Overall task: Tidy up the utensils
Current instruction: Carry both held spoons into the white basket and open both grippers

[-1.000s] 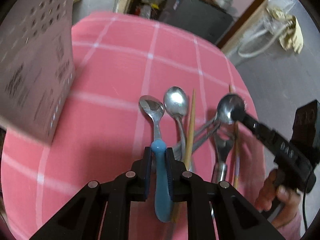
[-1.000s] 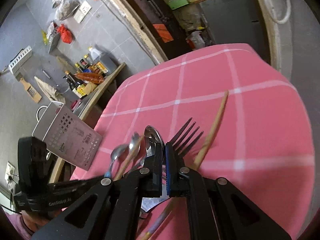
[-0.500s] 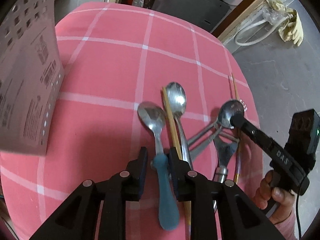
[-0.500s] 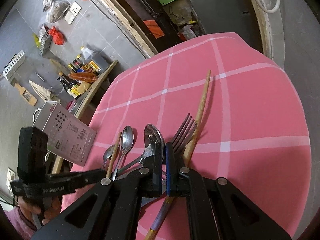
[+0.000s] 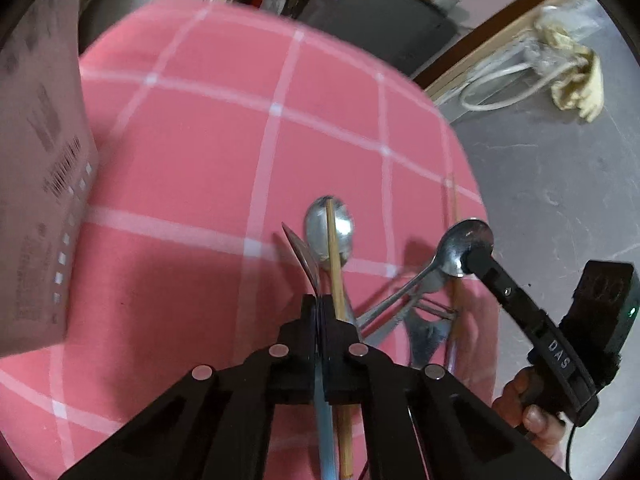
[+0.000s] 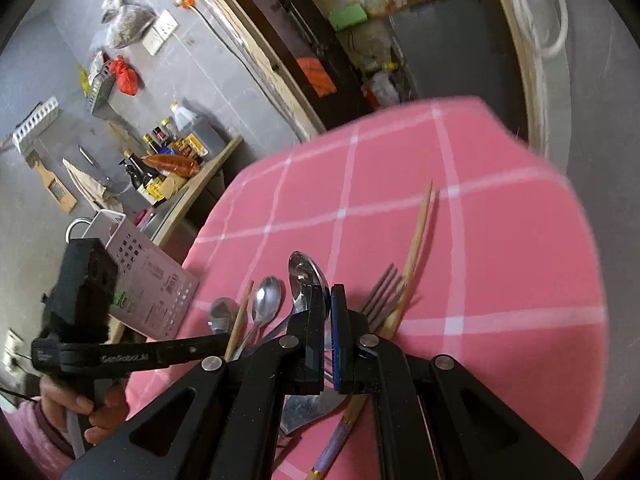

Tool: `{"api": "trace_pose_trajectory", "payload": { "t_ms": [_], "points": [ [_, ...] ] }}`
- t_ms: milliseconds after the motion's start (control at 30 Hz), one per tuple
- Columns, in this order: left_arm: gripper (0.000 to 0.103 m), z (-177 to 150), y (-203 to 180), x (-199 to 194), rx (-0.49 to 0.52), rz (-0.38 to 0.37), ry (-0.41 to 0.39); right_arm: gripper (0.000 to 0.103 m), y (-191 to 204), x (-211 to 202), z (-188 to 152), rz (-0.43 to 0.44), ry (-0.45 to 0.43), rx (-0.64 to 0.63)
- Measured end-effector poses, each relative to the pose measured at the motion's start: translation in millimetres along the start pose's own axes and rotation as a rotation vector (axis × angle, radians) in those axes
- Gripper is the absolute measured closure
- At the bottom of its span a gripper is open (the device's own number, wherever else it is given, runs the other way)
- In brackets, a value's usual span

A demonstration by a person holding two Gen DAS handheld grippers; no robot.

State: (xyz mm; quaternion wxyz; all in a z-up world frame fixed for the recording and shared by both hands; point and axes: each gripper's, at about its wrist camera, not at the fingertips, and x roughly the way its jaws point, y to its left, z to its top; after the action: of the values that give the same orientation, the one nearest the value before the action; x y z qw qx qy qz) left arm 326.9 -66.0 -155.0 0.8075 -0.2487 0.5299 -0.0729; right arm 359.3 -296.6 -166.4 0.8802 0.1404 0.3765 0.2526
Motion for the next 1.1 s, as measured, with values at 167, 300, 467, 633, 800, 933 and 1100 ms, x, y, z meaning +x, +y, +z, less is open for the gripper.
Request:
{"api": "trace_pose_trajectory", "payload": {
  "t_ms": [167, 300, 467, 633, 800, 933, 1100],
  "points": [
    [0.101, -10, -27, -51, 0.117, -0.014, -0.183, 0.100, 21, -40, 20, -0.079, -0.112, -0.043],
    [0.101, -10, -31, -103, 0.161, -0.060, -0.337, 0.100, 48, -72, 44, -0.139, -0.198, -0.100],
    [0.101, 9, -31, -157, 0.175, -0.096, -0.465, 0.100, 97, -102, 74, -0.139, -0.277, -0.175],
    [0.101, 27, -15, -209, 0.190, -0.110, -0.565, 0.100, 154, -118, 95, -0.101, -0.343, -0.233],
    [0.101, 43, 12, -254, 0.212, -0.090, -0.675, 0.100, 207, -111, 103, -0.066, -0.377, -0.286],
    [0.100, 52, 44, -270, 0.213, -0.062, -0.764, 0.100, 246, -92, 100, -0.060, -0.385, -0.331],
    [0.100, 64, 73, -260, 0.195, -0.067, -0.795, 0.100, 283, -61, 86, -0.137, -0.359, -0.448]
  ]
}}
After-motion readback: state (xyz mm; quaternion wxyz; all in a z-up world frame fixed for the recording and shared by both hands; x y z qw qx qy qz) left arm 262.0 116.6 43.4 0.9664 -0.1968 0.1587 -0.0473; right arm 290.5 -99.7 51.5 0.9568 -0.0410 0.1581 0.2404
